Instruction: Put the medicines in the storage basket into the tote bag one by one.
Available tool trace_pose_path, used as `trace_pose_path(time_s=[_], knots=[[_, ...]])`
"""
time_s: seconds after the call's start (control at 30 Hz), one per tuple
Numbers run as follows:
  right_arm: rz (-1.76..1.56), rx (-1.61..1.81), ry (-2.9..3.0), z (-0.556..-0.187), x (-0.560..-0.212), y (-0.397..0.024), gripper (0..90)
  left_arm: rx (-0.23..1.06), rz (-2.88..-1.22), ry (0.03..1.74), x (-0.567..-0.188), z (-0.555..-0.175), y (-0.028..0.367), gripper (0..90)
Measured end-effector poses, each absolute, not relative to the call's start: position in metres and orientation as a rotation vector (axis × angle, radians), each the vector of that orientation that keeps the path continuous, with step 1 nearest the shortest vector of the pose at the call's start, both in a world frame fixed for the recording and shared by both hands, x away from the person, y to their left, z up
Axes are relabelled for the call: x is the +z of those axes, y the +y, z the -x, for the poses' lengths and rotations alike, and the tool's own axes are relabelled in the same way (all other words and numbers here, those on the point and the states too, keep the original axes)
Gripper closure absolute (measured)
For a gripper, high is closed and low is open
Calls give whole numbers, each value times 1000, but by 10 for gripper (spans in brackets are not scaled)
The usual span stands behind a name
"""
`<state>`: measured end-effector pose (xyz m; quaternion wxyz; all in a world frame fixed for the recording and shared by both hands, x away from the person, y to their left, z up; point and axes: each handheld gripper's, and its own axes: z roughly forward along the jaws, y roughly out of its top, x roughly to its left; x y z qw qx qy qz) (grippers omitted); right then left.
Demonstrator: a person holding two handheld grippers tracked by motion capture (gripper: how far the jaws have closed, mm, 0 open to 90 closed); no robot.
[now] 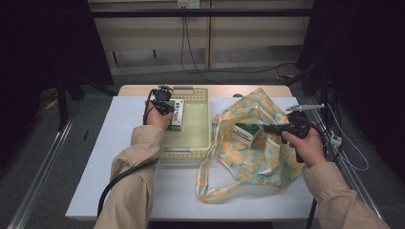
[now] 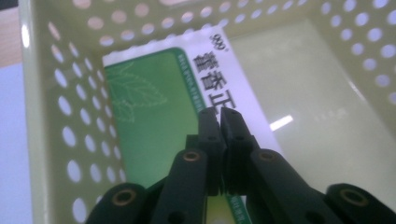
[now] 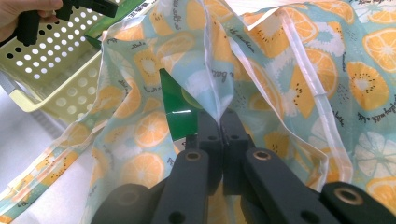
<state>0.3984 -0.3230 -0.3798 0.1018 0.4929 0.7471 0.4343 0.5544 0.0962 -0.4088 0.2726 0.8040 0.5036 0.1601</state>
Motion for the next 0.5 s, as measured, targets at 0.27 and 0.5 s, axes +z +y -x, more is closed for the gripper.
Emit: trace_pose_path(time_s=[0.27,0.5], knots=[[-1457,1278,2209,-399,-380,-323,895,351,-2229,1348,-416,-553,90,900],[-1452,1275,2211,-397,-379,-321,894,323,-2213,1335,-418,-547,89,900]])
